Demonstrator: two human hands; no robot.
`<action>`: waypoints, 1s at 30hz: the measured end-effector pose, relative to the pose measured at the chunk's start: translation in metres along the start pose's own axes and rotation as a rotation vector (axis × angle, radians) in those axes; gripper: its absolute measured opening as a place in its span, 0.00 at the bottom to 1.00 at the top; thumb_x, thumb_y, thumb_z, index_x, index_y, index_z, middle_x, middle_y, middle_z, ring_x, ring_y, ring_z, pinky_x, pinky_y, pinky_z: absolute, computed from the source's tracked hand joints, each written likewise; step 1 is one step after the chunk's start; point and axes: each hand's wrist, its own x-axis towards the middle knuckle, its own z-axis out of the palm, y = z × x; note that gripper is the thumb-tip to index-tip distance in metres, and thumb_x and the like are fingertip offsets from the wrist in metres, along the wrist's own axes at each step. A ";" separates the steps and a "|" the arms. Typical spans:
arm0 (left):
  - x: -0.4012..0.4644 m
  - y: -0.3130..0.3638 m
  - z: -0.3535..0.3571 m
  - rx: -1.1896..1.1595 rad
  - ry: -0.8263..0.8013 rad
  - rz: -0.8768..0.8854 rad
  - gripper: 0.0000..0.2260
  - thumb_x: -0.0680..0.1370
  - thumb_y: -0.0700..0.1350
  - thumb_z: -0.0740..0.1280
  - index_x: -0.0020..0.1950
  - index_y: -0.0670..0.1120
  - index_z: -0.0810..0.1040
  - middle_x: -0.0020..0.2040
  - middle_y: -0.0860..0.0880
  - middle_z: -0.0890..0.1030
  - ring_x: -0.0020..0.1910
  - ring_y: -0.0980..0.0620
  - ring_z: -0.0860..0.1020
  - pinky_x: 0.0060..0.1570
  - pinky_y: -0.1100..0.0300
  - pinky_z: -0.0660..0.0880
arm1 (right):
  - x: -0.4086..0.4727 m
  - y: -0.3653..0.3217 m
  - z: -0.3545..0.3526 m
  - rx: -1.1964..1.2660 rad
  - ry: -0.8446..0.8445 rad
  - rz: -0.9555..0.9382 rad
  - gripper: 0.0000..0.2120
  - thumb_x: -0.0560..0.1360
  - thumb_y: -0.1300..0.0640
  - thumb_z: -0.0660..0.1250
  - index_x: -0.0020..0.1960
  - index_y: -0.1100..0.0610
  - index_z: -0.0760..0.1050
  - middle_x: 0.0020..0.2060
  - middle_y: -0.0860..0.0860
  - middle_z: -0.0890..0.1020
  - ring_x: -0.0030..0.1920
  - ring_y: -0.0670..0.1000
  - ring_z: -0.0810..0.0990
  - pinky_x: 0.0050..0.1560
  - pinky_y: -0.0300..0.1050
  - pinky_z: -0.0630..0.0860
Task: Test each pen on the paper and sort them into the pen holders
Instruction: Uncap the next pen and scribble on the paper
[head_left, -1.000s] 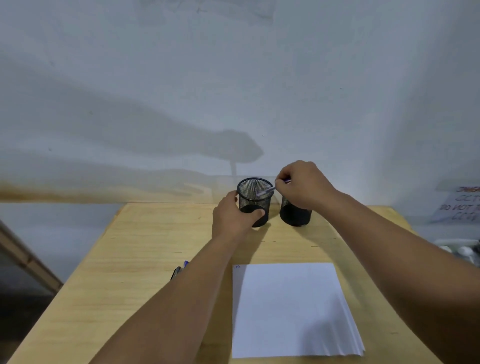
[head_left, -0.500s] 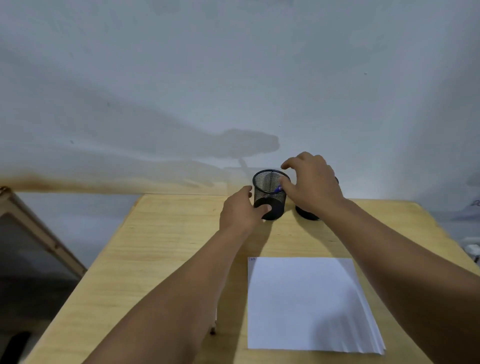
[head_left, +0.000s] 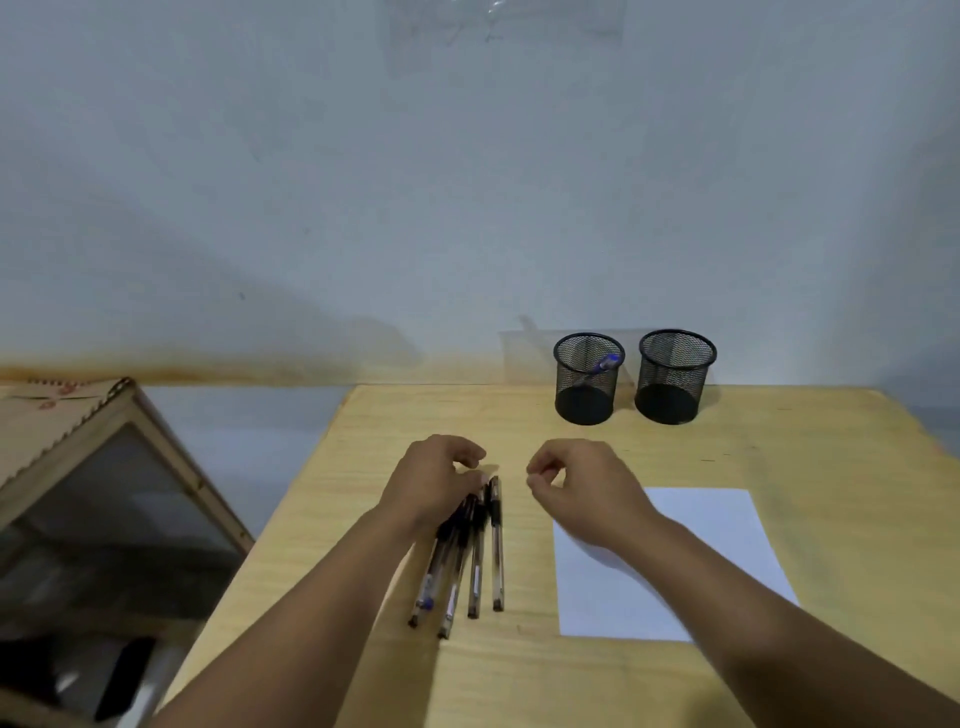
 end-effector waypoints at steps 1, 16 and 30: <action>-0.004 -0.007 -0.003 0.017 0.004 -0.013 0.12 0.75 0.50 0.73 0.58 0.52 0.82 0.51 0.57 0.81 0.48 0.57 0.78 0.47 0.63 0.71 | -0.004 -0.005 0.008 0.008 -0.039 0.013 0.05 0.73 0.53 0.68 0.45 0.49 0.83 0.41 0.44 0.83 0.43 0.46 0.80 0.43 0.44 0.78; -0.030 -0.035 -0.004 -0.023 0.060 -0.116 0.07 0.75 0.49 0.72 0.47 0.47 0.86 0.42 0.52 0.85 0.42 0.56 0.81 0.44 0.58 0.79 | -0.029 -0.040 0.056 -0.013 -0.159 0.143 0.06 0.72 0.58 0.65 0.43 0.50 0.81 0.38 0.45 0.81 0.40 0.48 0.81 0.42 0.45 0.79; -0.040 0.013 -0.036 -0.585 0.103 -0.166 0.03 0.70 0.41 0.72 0.38 0.45 0.85 0.36 0.51 0.85 0.38 0.50 0.83 0.43 0.54 0.81 | -0.036 -0.057 0.051 0.622 -0.200 0.255 0.13 0.66 0.45 0.75 0.45 0.51 0.82 0.38 0.55 0.86 0.38 0.53 0.84 0.44 0.53 0.80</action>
